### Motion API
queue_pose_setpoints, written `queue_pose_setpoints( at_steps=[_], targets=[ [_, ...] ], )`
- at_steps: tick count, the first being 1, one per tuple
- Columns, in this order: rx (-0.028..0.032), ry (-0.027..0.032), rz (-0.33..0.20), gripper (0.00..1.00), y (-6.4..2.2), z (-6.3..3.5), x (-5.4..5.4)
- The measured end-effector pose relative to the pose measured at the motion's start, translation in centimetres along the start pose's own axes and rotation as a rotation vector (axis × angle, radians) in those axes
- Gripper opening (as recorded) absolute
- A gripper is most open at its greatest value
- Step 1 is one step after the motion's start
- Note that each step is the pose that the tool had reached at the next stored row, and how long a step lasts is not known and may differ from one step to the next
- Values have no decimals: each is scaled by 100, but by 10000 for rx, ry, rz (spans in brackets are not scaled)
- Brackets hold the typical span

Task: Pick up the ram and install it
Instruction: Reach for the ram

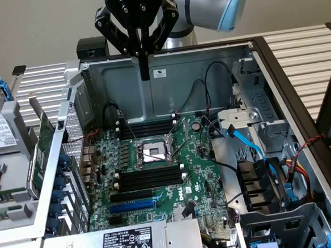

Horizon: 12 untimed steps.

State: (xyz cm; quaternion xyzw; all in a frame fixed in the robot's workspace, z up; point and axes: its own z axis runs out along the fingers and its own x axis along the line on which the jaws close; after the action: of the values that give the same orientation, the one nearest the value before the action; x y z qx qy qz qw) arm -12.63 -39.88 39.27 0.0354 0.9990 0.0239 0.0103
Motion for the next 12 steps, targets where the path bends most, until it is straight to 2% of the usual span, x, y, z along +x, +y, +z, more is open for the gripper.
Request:
queue_pose_setpoints(
  at_steps=[12],
  targets=[
    [-2,-1,1,11,-32,-9,461]
  ],
)
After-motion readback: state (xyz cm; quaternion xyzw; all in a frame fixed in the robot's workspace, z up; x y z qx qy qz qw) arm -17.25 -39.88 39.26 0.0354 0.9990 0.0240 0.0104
